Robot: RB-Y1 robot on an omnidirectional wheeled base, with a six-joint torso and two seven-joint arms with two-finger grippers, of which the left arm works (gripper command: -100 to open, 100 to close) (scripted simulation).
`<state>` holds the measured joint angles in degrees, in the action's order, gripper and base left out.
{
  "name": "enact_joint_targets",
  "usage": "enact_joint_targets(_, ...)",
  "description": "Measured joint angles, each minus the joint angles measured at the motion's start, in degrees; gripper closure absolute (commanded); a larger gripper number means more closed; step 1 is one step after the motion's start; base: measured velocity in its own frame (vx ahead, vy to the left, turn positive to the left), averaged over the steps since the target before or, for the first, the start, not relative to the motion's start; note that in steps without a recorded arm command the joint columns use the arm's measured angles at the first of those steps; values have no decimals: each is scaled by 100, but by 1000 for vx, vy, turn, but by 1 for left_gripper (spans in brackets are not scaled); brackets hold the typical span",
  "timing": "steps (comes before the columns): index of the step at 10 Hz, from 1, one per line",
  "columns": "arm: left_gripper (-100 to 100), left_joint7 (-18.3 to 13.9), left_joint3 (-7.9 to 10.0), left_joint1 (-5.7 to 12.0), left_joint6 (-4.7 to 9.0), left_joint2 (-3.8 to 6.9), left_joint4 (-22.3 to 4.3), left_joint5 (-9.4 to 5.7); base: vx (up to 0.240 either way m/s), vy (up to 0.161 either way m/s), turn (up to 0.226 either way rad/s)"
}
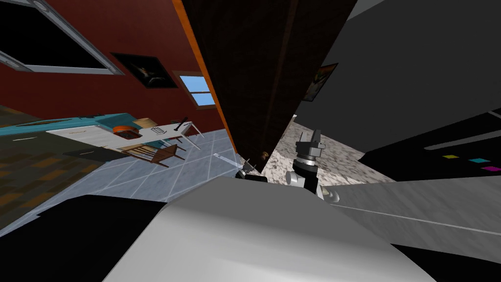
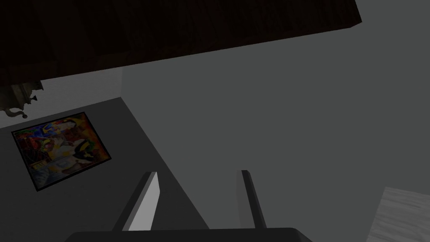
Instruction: Push the door open
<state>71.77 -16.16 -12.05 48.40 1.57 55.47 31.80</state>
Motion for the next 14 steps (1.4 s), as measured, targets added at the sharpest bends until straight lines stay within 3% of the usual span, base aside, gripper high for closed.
enact_joint_targets(6, -100, 171, -315, 689, -59, 13, -622, -427, 37, -12, 79)
enact_joint_targets(9, -100, 269, -497, 1062, -88, -59, -964, -669, 25, -45, 89)
enact_joint_targets(11, -100, 351, -608, 1305, -120, -161, -1196, -818, 10, -60, 59)
enact_joint_targets(14, -100, 378, -743, 1531, -182, -227, -1351, -986, -10, -78, 51)
